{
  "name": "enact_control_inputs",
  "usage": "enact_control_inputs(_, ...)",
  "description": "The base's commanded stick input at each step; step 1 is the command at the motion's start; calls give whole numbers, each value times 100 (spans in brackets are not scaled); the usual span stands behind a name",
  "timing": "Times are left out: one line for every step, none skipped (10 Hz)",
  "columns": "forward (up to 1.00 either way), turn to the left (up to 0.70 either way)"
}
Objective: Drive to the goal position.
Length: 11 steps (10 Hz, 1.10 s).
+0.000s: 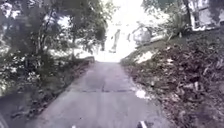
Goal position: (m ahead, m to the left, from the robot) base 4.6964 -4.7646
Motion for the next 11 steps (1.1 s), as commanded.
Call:
enact_control_inputs(50, 0)
enact_control_inputs(50, 0)
enact_control_inputs(50, 0)
enact_control_inputs(50, 0)
enact_control_inputs(50, 0)
enact_control_inputs(50, -2)
enact_control_inputs(50, -16)
enact_control_inputs(50, -29)
enact_control_inputs(50, -50)
enact_control_inputs(50, -50)
enact_control_inputs(50, -18)
